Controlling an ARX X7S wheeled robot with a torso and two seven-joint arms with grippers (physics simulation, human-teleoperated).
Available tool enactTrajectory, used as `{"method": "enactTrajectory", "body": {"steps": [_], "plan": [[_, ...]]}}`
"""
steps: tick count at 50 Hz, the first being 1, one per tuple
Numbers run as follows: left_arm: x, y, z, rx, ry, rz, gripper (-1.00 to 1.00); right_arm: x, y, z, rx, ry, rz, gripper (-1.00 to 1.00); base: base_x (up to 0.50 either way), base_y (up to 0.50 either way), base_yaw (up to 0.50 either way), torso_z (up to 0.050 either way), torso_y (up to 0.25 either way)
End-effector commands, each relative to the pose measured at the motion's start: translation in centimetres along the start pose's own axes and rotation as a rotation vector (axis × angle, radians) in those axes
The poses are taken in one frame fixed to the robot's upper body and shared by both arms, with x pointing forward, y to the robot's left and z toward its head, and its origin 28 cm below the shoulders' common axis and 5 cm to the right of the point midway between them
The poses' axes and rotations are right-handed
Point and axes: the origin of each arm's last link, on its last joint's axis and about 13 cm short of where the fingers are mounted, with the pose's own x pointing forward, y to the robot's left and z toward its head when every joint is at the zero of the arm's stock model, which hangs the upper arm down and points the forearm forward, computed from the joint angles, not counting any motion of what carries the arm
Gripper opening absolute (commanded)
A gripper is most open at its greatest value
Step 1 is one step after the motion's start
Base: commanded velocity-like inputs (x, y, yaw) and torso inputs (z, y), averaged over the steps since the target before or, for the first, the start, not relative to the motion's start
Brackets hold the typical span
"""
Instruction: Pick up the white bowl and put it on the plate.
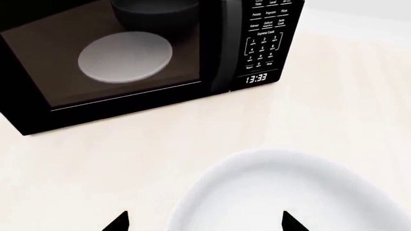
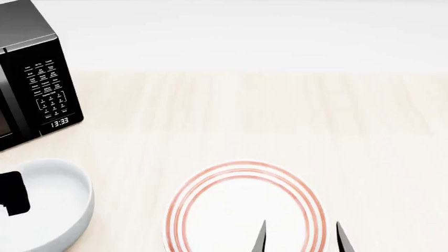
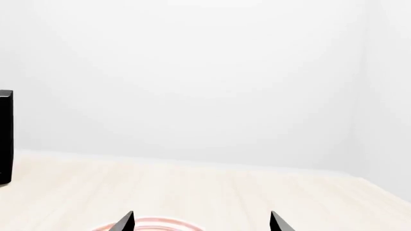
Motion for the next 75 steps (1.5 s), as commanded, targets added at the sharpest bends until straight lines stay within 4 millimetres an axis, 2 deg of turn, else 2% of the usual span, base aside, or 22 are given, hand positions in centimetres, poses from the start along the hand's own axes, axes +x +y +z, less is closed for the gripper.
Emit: {"method": "enactTrajectory", "body": {"steps": [1,17,36,75], "plan": [[0.6,0.1,-0.3,0.001,0.008,0.007,1.0,-0.1,0.0,0.0,-0.002,0.001,0.0,1.0,0.0,0.0,0.0,0.0,0.0],[1.3,0.1,-0.6,0.002,0.017,0.013,1.0,0.0,0.0,-0.1,-0.001,0.002,0.0,1.0,0.0,0.0,0.0,0.0,0.0],[0.8,0.1,-1.4,0.001,0.026,0.017,1.0,0.0,0.0,-0.1,-0.001,0.004,0.002,1.0,0.0,0.0,0.0,0.0,0.0],[1.8,0.2,-2.3,0.001,0.044,0.033,1.0,0.1,0.0,-0.2,-0.002,0.008,0.003,1.0,0.0,0.0,0.0,0.0,0.0]]}}
